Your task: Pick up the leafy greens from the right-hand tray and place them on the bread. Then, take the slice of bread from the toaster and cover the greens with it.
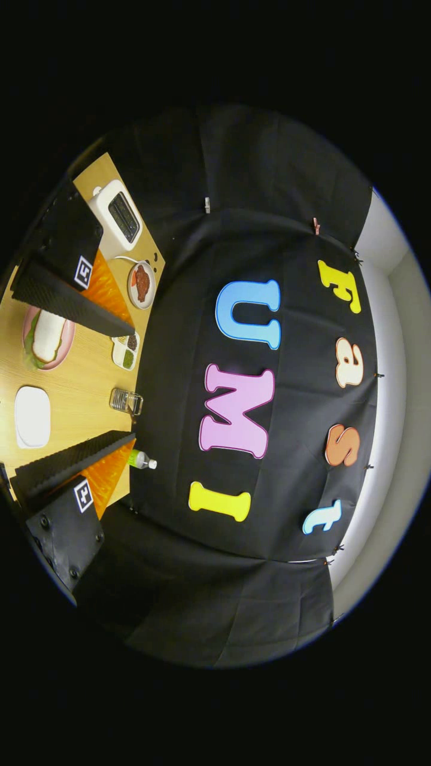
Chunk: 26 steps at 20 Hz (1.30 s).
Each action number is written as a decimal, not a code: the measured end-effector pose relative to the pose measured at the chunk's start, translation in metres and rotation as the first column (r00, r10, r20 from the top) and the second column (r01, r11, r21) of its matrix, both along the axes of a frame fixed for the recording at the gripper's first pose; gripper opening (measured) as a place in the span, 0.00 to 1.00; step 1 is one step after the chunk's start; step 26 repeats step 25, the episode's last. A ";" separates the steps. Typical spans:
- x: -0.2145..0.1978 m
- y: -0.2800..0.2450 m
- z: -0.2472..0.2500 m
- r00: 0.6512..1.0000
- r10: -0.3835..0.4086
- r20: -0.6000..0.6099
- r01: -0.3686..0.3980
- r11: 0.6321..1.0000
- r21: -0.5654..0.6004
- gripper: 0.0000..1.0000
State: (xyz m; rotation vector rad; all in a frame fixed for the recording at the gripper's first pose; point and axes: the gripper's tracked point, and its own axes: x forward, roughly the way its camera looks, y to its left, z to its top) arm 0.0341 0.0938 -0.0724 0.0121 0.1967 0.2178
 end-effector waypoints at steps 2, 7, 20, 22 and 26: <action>0.002 -0.004 0.001 1.000 -0.010 -0.002 0.010 1.000 0.009 0.98; 0.003 -0.010 0.000 1.000 -0.024 -0.011 0.025 1.000 0.013 0.98; 0.000 -0.009 0.001 1.000 -0.022 -0.012 0.021 1.000 -0.021 0.98; 0.000 -0.009 0.002 1.000 -0.023 -0.010 0.023 0.999 -0.023 0.98; -0.001 -0.010 0.000 1.000 -0.023 -0.013 0.022 0.999 -0.033 0.98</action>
